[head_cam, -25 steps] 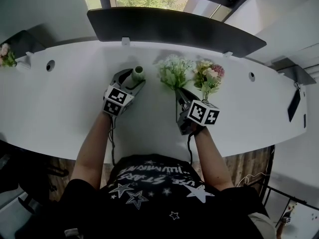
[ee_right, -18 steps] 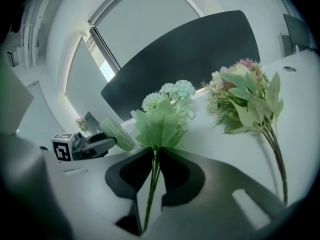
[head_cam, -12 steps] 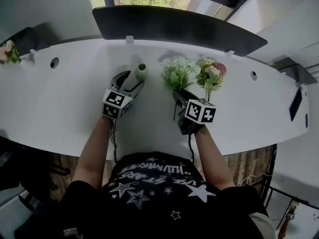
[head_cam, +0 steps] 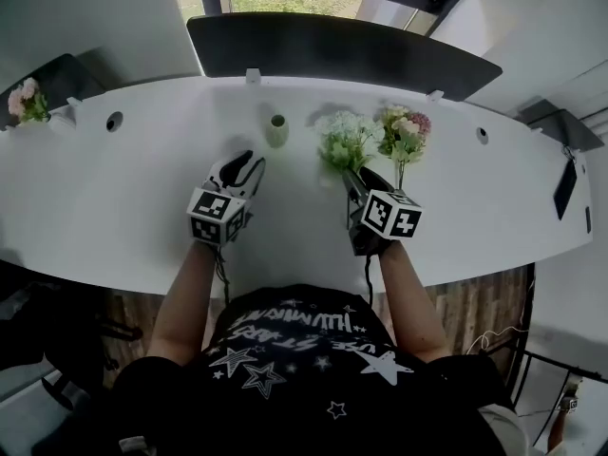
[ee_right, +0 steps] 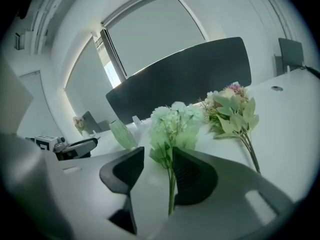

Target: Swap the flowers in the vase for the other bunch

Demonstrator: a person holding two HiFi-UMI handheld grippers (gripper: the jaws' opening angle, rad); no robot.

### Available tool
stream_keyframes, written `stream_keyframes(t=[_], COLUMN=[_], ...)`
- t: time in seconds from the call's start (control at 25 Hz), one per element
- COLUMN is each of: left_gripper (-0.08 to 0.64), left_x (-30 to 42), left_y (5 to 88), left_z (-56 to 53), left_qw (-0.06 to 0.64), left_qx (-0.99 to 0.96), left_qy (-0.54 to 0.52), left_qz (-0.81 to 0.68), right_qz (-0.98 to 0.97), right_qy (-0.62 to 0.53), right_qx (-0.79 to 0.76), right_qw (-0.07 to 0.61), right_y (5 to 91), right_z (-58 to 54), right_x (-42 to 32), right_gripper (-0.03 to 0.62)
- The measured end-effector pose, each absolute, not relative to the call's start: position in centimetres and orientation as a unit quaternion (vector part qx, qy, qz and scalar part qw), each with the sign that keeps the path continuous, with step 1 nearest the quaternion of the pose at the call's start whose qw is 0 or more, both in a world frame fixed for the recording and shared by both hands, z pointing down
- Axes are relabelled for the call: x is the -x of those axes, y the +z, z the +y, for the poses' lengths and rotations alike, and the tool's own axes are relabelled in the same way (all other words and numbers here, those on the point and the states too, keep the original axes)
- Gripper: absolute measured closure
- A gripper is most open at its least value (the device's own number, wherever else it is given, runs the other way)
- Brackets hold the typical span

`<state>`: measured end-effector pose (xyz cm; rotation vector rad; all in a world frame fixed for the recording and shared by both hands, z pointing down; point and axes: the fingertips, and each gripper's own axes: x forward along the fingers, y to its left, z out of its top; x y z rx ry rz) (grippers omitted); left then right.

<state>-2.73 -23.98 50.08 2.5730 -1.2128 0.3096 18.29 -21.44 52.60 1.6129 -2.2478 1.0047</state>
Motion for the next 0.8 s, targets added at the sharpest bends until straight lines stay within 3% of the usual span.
stream_keyframes(t=[0.08, 0.2, 0.32, 0.48, 0.8], left_gripper=[0.508, 0.545, 0.552, 0.552, 0.552], left_x=[3.0, 3.0, 2.9, 2.0, -1.2], left_y=[49.8, 49.4, 49.1, 48.9, 48.5], left_z=[-23.4, -22.7, -22.1, -21.5, -20.6], left_qw=[0.14, 0.139, 0.138, 0.136, 0.139], left_qx=[-0.891, -0.895, -0.899, -0.903, -0.913], left_qy=[0.101, 0.098, 0.097, 0.103, 0.092], left_qz=[-0.42, -0.411, -0.403, -0.395, -0.372], right_qz=[-0.76, -0.756, -0.748, -0.731, -0.693], right_qy=[0.344, 0.343, 0.332, 0.322, 0.328], right_qx=[-0.544, -0.551, -0.57, -0.6, -0.64], right_qw=[0.096, 0.09, 0.076, 0.057, 0.044], right_y=[52.5, 52.0, 51.4, 50.9, 52.0], right_z=[-21.1, -20.6, -20.2, -19.4, -18.4], right_x=[-18.1, -18.0, -18.5, -20.6, -25.7], right_gripper=[0.44, 0.44, 0.465, 0.584, 0.591])
